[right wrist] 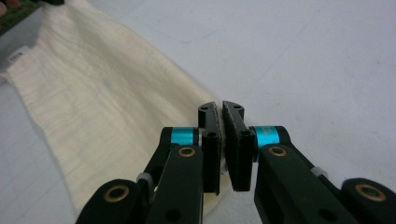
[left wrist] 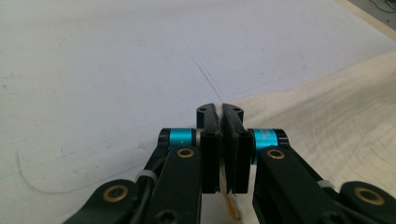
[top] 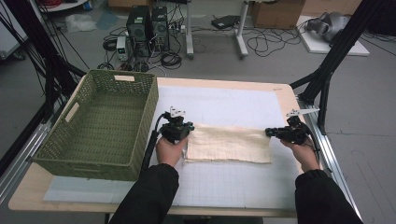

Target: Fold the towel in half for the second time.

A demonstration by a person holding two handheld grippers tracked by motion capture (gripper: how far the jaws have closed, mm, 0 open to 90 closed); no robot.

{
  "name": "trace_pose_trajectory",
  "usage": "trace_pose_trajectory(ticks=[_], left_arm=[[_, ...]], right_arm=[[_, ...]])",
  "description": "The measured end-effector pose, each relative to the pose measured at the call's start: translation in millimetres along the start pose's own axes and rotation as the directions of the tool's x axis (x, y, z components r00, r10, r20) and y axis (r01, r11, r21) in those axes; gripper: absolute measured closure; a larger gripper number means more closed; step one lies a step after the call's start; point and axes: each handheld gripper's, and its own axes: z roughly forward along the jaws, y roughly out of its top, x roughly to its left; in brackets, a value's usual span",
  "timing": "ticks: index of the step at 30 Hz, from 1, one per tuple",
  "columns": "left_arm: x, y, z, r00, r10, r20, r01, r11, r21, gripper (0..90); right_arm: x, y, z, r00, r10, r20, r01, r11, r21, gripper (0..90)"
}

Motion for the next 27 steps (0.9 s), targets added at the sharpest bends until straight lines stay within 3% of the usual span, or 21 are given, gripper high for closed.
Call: trace_pose_trajectory(ticks=[3, 4, 8, 15, 21, 27], left_arm=[[-6.9, 0.2, -5.7, 0.9993, 0.038, -0.003, -0.038, 0.9992, -0.009, 85.5], [-9.4, -0.1, -8.8, 0.9995, 0.032, 0.004, -0.032, 0.9990, -0.031, 85.4], [-11.8, -4.9, -18.2, 0.9986, 0.047, 0.022, -0.046, 0.9979, -0.045, 85.5], [-19.1, -21.1, -31.9, 0.9960, 0.076, 0.046, -0.074, 0.9965, -0.039, 85.2], [-24.8, -35.2, -38.6, 0.9964, 0.055, 0.063, -0.056, 0.9984, 0.007, 85.0], [-28.0, -49.2, -40.1, 0.9945, 0.062, 0.084, -0.067, 0.9957, 0.064, 84.1]], right_arm=[[6.2, -4.2, -3.8, 0.9997, -0.024, -0.006, 0.024, 1.000, -0.004, 85.8], [7.7, -5.4, -5.0, 0.9996, -0.029, -0.009, 0.029, 1.000, -0.002, 85.8], [12.3, -14.4, -14.0, 0.9991, -0.035, -0.026, 0.034, 0.999, -0.027, 85.7], [27.3, -31.0, -20.5, 0.9955, -0.071, -0.064, 0.069, 0.997, -0.037, 85.5], [33.5, -44.7, -19.9, 0.9937, -0.080, -0.079, 0.080, 0.997, -0.010, 85.5], [36.1, -55.8, -13.6, 0.9933, -0.084, -0.080, 0.086, 0.996, 0.021, 85.1]])
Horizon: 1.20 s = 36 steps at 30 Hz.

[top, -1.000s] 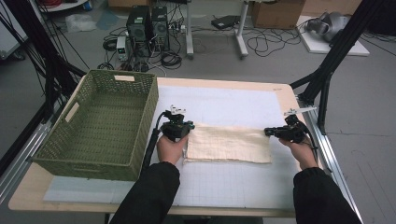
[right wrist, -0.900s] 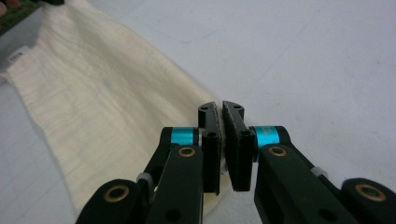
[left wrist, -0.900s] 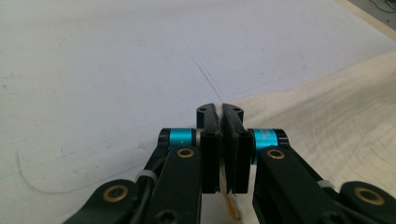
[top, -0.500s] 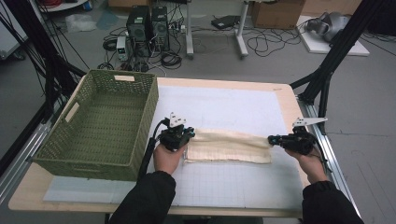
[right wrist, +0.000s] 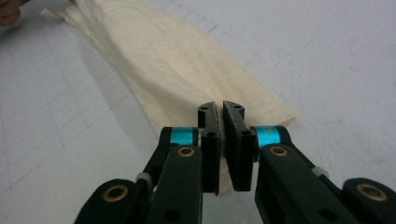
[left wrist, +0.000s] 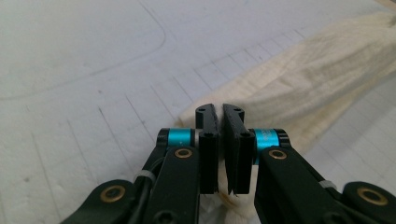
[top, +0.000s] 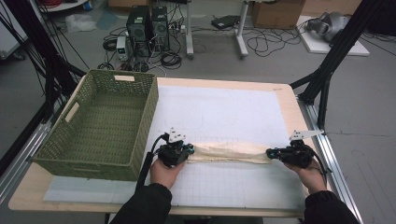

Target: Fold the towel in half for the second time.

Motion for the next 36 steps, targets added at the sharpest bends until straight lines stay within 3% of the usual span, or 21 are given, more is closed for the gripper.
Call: trace_pose_trajectory(ticks=[2, 5, 9, 12, 16, 21, 26, 31, 36], left_arm=[[-1.6, -1.9, 0.6, 1.0000, 0.004, 0.001, -0.004, 1.0000, 0.008, 83.5], [-2.6, -2.0, 0.0, 0.9999, 0.009, 0.009, -0.009, 0.9999, 0.010, 81.8], [-2.6, -2.1, -0.7, 0.9999, 0.011, 0.012, -0.011, 0.9998, 0.014, 80.3], [-2.9, -2.1, -1.1, 0.9998, 0.016, 0.012, -0.016, 0.9997, 0.017, 80.6], [-2.1, -2.0, -2.0, 0.9997, 0.014, 0.019, -0.014, 0.9997, 0.020, 79.8], [0.1, 3.7, -10.6, 0.9981, -0.019, 0.058, 0.019, 0.9998, 0.000, 68.1], [-1.0, 16.0, -22.6, 0.9983, -0.013, 0.056, 0.015, 0.9994, -0.031, 61.7], [-3.7, 32.1, -29.4, 0.9980, -0.001, 0.062, 0.005, 0.9978, -0.066, 61.6], [-7.0, 42.7, -20.7, 0.9977, 0.010, 0.066, -0.006, 0.9984, -0.056, 67.3]], right_arm=[[0.6, -2.1, 2.3, 1.0000, -0.004, -0.006, 0.004, 1.000, 0.009, 82.1], [3.3, 1.6, -2.8, 0.9998, 0.018, 0.004, -0.018, 1.000, -0.013, 66.7], [11.6, 14.3, -10.8, 0.9999, 0.003, 0.013, -0.003, 0.998, -0.065, 61.1], [19.2, 23.1, -4.4, 0.9996, -0.022, 0.015, 0.023, 0.998, -0.066, 61.4], [27.8, 25.0, 18.3, 0.9992, -0.037, -0.012, 0.037, 0.999, -0.016, 65.8], [32.4, 22.6, 38.4, 0.9982, -0.059, -0.011, 0.060, 0.997, 0.043, 68.1], [34.2, 21.3, 42.7, 0.9971, -0.076, -0.008, 0.076, 0.995, 0.062, 68.5], [34.0, 19.6, 43.6, 0.9962, -0.087, 0.000, 0.087, 0.994, 0.062, 68.9], [33.7, 19.3, 44.1, 0.9955, -0.094, 0.003, 0.094, 0.994, 0.061, 68.9]])
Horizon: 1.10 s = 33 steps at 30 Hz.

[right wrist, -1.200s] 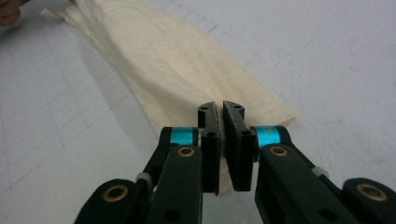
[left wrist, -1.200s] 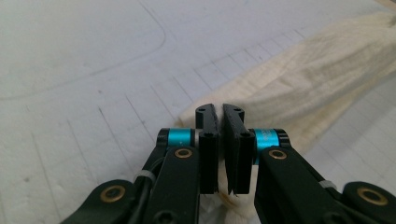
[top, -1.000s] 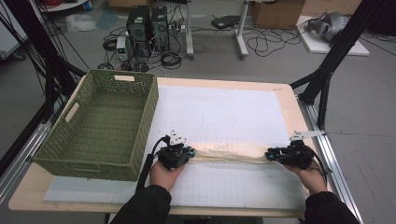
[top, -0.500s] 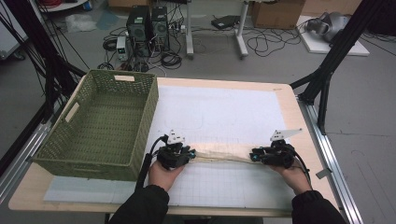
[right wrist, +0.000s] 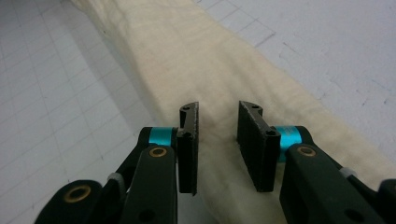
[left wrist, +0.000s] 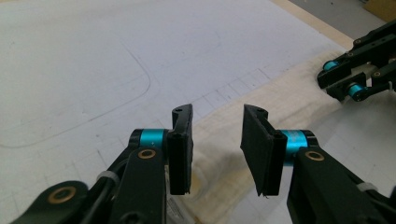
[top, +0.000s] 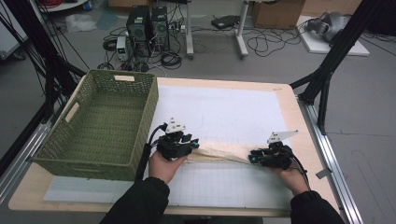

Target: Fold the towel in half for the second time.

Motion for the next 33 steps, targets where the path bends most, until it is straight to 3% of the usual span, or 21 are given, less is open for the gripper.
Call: trace_pose_trajectory(ticks=[3, 7, 13, 14, 16, 21, 25, 29, 33], left_arm=[[-0.6, -2.9, 13.1, 0.9998, -0.017, -0.003, 0.017, 0.9987, 0.048, 74.3], [-4.8, -13.3, 22.5, 1.0000, -0.005, 0.001, 0.005, 0.9954, 0.096, 75.8], [-2.8, -34.0, 28.6, 0.9999, 0.011, 0.000, -0.011, 0.9829, 0.184, 77.3], [-2.7, -38.3, 29.4, 0.9996, 0.027, 0.001, -0.027, 0.9819, 0.188, 76.3], [-2.5, -42.7, 27.1, 0.9997, 0.023, 0.004, -0.023, 0.9873, 0.157, 76.3], [-3.0, -43.0, 26.7, 0.9995, 0.033, 0.000, -0.032, 0.9870, 0.158, 76.0], [-2.6, -42.2, 25.4, 0.9994, 0.034, 0.005, -0.034, 0.9876, 0.153, 73.4], [-3.7, -41.3, 22.1, 0.9986, 0.052, -0.011, -0.050, 0.9895, 0.136, 70.4], [-2.1, -43.6, 22.5, 0.9985, 0.052, -0.015, -0.049, 0.9876, 0.149, 71.8]], right_arm=[[-0.3, -0.1, 0.2, 1.0000, -0.003, -0.001, 0.003, 1.000, 0.003, 69.3], [-2.5, -1.7, -1.1, 1.0000, -0.003, 0.001, 0.003, 1.000, -0.006, 69.3], [-5.7, -6.5, -7.0, 0.9995, -0.002, 0.032, 0.003, 1.000, -0.016, 67.9], [-6.5, -8.1, -8.5, 0.9992, -0.003, 0.041, 0.004, 1.000, -0.018, 67.8], [-8.8, -11.7, -12.2, 0.9988, 0.001, 0.050, 0.001, 1.000, -0.025, 67.8], [-14.1, -19.0, -21.8, 0.9963, 0.025, 0.082, -0.022, 0.999, -0.040, 66.5], [-7.5, -18.6, -28.6, 0.9972, -0.001, 0.075, 0.006, 0.998, -0.068, 65.0], [-3.6, -22.8, -32.8, 0.9969, -0.032, 0.072, 0.035, 0.998, -0.046, 63.8], [-10.0, -33.2, -37.7, 0.9959, -0.010, 0.089, 0.014, 0.999, -0.044, 65.9]])
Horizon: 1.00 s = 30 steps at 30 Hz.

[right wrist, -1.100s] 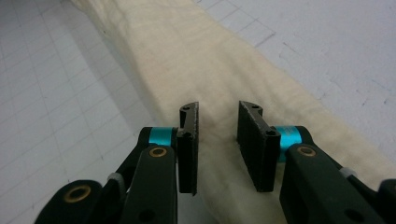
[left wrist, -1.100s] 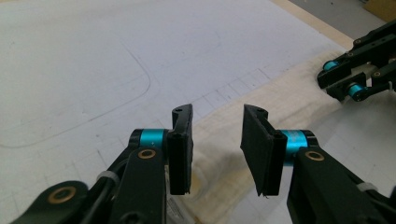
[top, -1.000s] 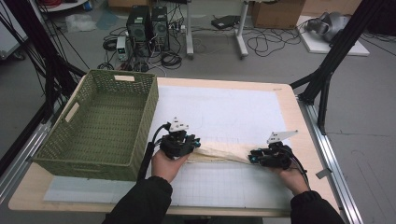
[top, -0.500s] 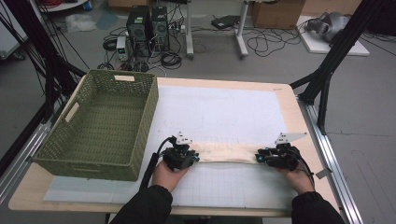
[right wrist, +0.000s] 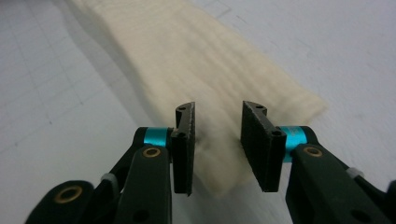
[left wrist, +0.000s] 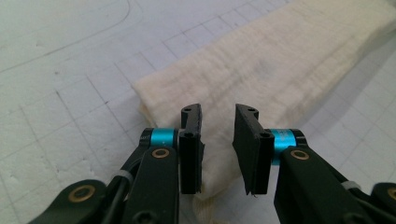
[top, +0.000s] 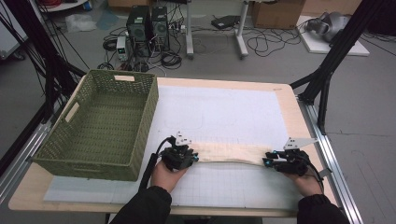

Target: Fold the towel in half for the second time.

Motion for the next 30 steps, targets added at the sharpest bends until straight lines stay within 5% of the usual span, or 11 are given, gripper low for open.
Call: trace_pose_trajectory(ticks=[7, 15, 18, 25, 30], left_arm=[[-2.9, -2.0, -0.4, 0.9993, 0.035, -0.010, -0.036, 0.9993, -0.007, 70.3], [2.6, 11.8, -12.2, 0.9999, -0.005, -0.015, 0.003, 0.9931, -0.117, 72.6], [2.4, 13.3, -7.9, 0.9999, -0.005, -0.013, 0.003, 0.9961, -0.088, 72.2], [-2.4, 7.6, 3.8, 0.9969, 0.068, -0.041, -0.067, 0.9974, 0.026, 67.9], [-4.6, 0.5, 3.9, 0.9945, 0.090, -0.055, -0.090, 0.9960, -0.001, 67.9]], right_arm=[[-6.4, -7.4, -6.6, 0.9986, 0.048, 0.023, -0.048, 0.999, -0.016, 64.8], [-1.1, 17.9, -12.7, 0.9992, 0.036, 0.016, -0.034, 0.993, -0.111, 64.8], [4.2, 25.1, 0.0, 0.9999, 0.012, 0.003, -0.011, 0.996, -0.084, 63.8], [12.2, 26.3, 23.0, 0.9985, -0.026, -0.048, 0.026, 1.000, -0.006, 56.4], [9.2, 15.5, 22.0, 0.9991, -0.028, -0.032, 0.028, 0.999, 0.024, 55.7]])
